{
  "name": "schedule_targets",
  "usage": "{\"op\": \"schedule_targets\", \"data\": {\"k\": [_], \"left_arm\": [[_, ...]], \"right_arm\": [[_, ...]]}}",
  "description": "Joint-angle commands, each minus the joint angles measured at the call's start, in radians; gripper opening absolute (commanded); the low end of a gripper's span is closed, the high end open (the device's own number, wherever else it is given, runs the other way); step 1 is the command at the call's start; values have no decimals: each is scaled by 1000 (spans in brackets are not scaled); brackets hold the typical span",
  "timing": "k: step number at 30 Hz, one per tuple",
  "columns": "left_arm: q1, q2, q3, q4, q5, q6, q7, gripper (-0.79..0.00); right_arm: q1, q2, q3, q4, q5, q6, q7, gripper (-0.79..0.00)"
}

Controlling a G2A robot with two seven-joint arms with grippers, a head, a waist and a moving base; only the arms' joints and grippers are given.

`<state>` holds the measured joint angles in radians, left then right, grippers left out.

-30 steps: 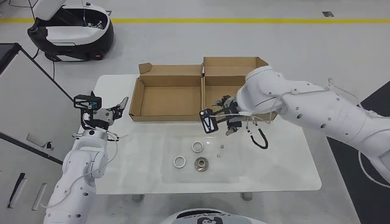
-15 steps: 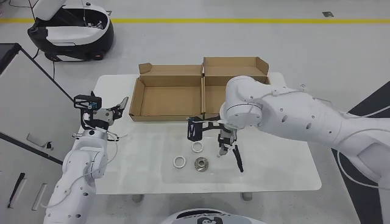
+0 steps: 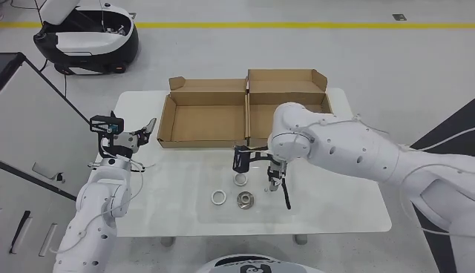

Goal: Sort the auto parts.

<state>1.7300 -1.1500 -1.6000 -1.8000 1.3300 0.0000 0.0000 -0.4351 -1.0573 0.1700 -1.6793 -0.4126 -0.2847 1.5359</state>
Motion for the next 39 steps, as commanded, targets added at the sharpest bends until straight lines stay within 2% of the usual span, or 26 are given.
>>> {"op": "schedule_targets", "data": {"k": [1, 9, 10, 11, 13, 15, 39], "left_arm": [[0, 0, 0, 0, 0, 0, 0, 0], [0, 0, 0, 0, 0, 0, 0, 0], [0, 0, 0, 0, 0, 0, 0, 0], [0, 0, 0, 0, 0, 0, 0, 0], [0, 0, 0, 0, 0, 0, 0, 0], [0, 0, 0, 0, 0, 0, 0, 0], [0, 0, 0, 0, 0, 0, 0, 0]], "right_arm": [[-11, -2, 0, 0, 1, 0, 0, 0], [-41, -11, 0, -4, 11, 0, 0, 0], [-44, -12, 0, -2, 8, 0, 0, -28], [-47, -13, 0, -1, 7, 0, 0, -105], [-53, -16, 0, 1, 5, 0, 0, -323], [-59, -19, 0, 3, 4, 0, 0, -394], [-124, -99, 0, 103, -68, 0, 0, -434]]}}
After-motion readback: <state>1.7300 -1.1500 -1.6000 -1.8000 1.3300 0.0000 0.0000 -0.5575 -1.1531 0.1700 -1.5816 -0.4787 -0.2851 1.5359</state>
